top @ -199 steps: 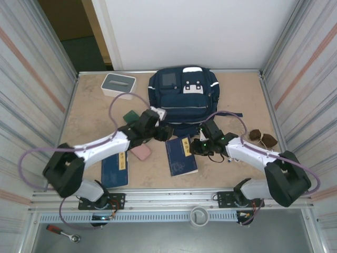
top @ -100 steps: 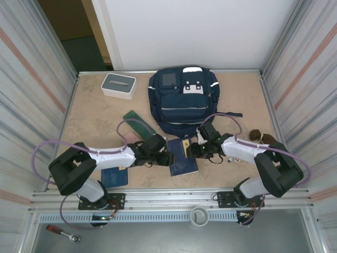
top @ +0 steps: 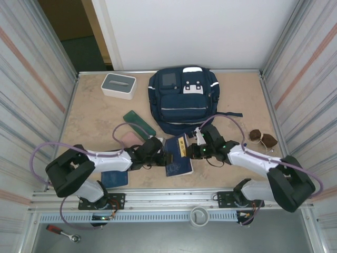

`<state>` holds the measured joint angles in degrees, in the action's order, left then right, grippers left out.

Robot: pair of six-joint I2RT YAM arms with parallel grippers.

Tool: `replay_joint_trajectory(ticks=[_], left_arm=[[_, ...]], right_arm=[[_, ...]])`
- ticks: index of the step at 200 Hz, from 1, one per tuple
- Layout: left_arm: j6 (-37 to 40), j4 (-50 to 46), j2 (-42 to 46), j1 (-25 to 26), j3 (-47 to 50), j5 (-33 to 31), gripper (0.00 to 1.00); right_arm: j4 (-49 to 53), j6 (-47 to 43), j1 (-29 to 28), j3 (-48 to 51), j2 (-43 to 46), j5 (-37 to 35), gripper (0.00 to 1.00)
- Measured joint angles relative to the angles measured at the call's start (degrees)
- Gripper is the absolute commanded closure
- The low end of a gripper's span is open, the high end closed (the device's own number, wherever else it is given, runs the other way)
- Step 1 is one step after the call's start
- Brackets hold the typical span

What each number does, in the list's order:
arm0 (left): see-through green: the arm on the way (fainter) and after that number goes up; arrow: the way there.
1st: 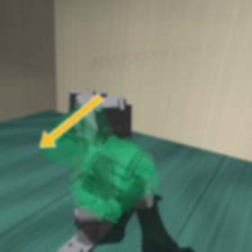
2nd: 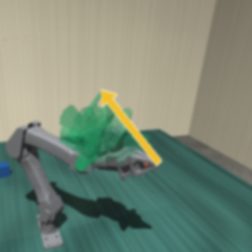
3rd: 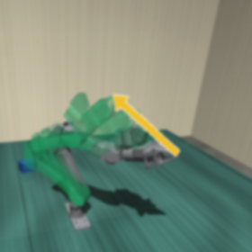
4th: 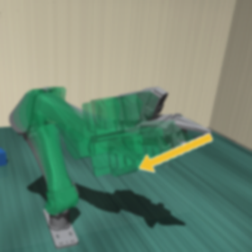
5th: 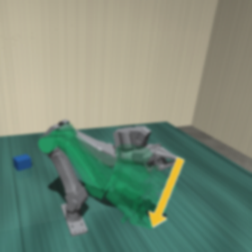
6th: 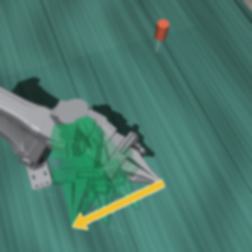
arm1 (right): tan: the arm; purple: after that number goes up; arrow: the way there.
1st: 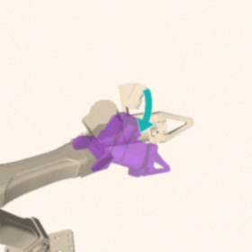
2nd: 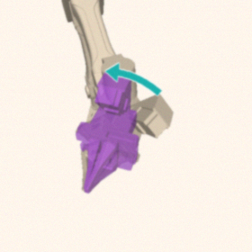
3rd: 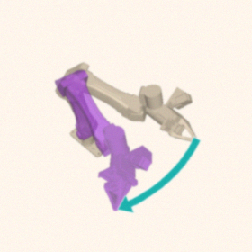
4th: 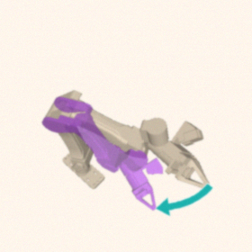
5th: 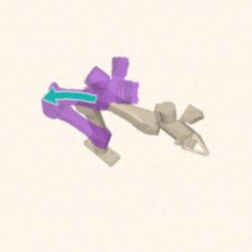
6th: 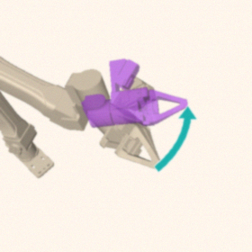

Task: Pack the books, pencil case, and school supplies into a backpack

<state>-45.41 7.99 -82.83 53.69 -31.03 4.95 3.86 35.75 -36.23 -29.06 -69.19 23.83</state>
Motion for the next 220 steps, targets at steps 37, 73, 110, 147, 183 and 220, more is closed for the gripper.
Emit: replay_joint_trajectory(ticks=[37, 73, 110, 147, 183, 220], left_arm=[[0.1, 3.6, 11.5, -5.3, 4.1, 5.7, 0.21], [-0.4, 11.1, 18.6, -13.7, 6.3, 14.7, 0.13], [-0.9, 17.2, 18.1, -16.2, 4.4, 23.0, 0.41], [-2.3, 21.9, 14.6, -18.2, -0.4, 28.4, 0.86], [-2.2, 23.9, 10.5, -19.5, -6.0, 33.1, 0.99], [-2.0, 24.9, 7.8, -19.8, -13.2, 37.4, 1.00]], right_arm=[[0.1, 1.5, 1.5, 0.0, 9.4, 3.9, 1.00], [-0.1, 3.7, 3.5, -5.0, 14.8, 8.0, 1.00], [-2.8, 5.9, 5.9, -9.1, 13.7, 11.4, 1.00], [-3.4, 5.8, 9.4, -11.7, 7.7, 13.7, 0.97], [-2.4, 3.5, 15.5, -14.3, 4.9, 18.1, 0.42], [-5.9, 1.9, 19.0, -15.5, 1.5, 24.2, 0.16]])
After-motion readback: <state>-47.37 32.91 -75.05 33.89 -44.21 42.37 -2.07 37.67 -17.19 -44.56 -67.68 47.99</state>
